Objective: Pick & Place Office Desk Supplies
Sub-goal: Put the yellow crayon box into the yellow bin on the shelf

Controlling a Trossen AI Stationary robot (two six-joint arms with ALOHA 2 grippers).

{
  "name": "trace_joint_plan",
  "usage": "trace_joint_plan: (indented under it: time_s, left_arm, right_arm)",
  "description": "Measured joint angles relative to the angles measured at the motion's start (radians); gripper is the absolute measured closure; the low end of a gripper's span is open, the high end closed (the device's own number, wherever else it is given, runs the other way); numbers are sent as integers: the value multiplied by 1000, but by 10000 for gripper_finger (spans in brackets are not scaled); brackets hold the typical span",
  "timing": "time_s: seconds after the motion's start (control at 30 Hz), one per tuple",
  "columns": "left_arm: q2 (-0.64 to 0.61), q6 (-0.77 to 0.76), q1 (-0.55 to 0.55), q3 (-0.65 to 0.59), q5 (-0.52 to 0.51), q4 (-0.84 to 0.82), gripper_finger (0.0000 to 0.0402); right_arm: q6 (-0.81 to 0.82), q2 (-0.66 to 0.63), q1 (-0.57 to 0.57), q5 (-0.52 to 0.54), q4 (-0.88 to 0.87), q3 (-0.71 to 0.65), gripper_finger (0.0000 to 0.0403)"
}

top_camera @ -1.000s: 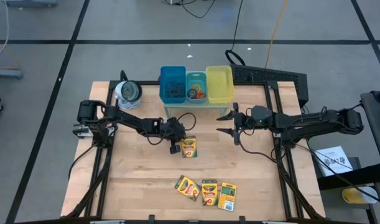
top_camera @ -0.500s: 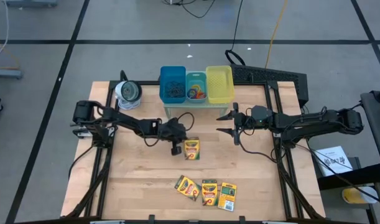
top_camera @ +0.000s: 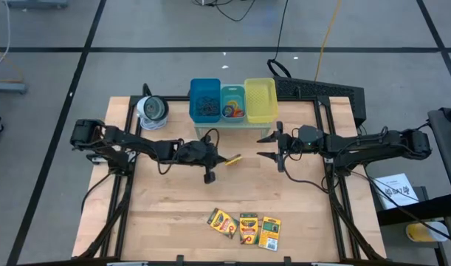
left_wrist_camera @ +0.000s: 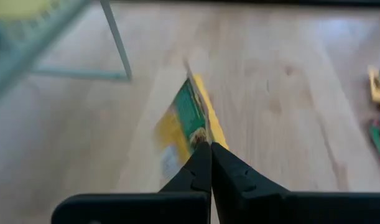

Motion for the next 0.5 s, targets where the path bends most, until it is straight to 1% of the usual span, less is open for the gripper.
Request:
trace_joint_plan:
  time_s: [0.2,0.43,0.5]
  left_arm:
    - [-51,3,-25,0,-43,5,401]
    - [-74,18,-44,11,-64,26,401]
    - [-73,30,-47,34,-65,13,401]
  right_arm:
    - [2,0,0,-1,0,0,206]
    - [19,0,1,-6,0,0,206]
    - [32,0,2,-32,3,0,206]
